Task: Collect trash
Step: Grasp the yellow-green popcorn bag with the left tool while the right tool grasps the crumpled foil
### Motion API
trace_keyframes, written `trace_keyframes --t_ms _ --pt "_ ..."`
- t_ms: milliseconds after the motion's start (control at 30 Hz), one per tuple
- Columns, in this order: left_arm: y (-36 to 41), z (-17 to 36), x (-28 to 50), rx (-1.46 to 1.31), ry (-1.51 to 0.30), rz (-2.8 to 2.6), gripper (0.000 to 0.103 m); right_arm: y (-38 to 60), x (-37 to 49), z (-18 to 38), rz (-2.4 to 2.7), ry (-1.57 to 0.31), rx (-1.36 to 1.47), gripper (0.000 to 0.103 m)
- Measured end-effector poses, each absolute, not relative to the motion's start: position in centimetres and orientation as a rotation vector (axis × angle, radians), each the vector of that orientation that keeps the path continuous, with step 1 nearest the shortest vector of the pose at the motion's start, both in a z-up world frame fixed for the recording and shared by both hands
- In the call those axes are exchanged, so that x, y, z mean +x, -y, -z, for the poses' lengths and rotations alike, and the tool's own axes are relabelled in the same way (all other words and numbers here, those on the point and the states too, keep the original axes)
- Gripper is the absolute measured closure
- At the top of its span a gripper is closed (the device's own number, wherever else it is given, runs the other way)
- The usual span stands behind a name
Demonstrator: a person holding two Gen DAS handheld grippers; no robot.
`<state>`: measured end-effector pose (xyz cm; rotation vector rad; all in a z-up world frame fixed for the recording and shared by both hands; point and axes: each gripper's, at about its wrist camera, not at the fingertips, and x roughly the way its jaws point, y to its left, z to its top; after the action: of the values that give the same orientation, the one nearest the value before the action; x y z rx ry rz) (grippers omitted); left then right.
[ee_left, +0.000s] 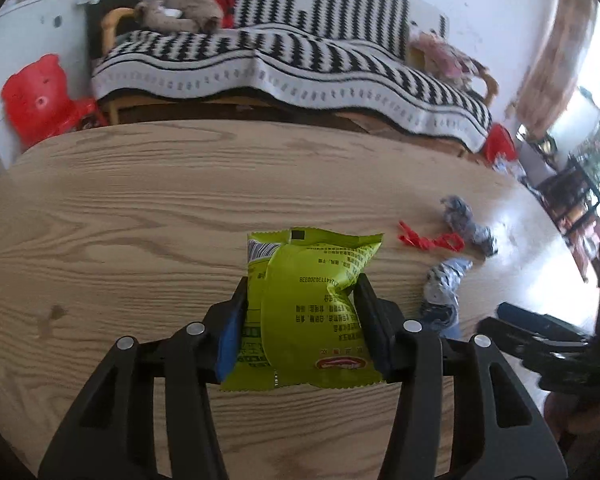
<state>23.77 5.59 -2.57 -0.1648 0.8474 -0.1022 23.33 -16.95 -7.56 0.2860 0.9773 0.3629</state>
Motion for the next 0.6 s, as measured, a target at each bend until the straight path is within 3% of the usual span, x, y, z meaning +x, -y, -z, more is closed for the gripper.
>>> trace_keyframes --t_ms 267,333,400,467,600 --pt "-7.1 1.5 22.5 -0.179 -0.844 0.083 0.052 12.4 25.1 8.1 -0.310 -0.958 0.220 0.022" --pt "-7.4 1.4 22.6 -0.182 -0.847 0.081 0.052 12.0 25.2 8.1 -0.279 -0.943 0.176 0.036" --pt "-7.6 1.4 22.5 -0.182 -0.852 0.076 0.052 11.7 25.1 8.2 -0.313 -0.936 0.177 0.059" --pt "-7.4 1.5 22.3 -0.175 -0.856 0.073 0.052 11.7 24.9 7.9 -0.326 -0.927 0.165 0.073" --pt "-6.3 1.2 22.0 -0.146 -0.855 0.078 0.052 11.7 23.7 7.4 -0.330 -0.914 0.110 0.076"
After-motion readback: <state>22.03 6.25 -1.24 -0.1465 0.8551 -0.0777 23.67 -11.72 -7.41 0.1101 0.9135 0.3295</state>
